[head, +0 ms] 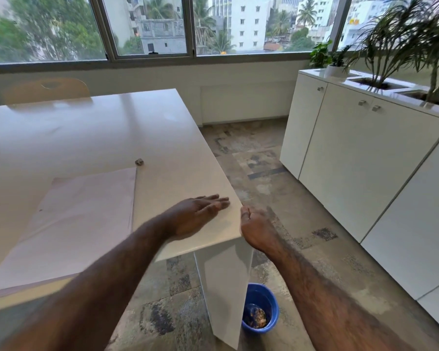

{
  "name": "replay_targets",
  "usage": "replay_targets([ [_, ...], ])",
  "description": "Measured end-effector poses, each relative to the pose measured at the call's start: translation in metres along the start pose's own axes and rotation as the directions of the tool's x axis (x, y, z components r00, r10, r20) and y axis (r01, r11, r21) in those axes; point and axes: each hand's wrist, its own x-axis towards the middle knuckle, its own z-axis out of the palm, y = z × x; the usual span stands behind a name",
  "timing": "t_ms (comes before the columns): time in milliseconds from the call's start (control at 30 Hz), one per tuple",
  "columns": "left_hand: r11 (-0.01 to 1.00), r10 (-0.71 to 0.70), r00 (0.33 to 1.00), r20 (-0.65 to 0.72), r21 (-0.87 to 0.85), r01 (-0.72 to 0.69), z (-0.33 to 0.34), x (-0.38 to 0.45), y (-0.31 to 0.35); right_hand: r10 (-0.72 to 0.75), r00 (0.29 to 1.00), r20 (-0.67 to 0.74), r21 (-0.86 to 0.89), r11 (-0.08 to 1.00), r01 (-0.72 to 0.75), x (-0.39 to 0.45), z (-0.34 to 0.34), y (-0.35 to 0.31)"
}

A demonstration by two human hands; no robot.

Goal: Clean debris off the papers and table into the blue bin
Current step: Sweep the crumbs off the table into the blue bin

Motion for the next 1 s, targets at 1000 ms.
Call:
replay_targets([
  [1000, 0.916, 0.017, 0.998, 0.062, 0.398, -0.04, 0.004, 0.008, -0.006, 0.202, 0.974, -0.106, -0.003, 0.979, -0.204, -0.024, 0.005, -0.02],
])
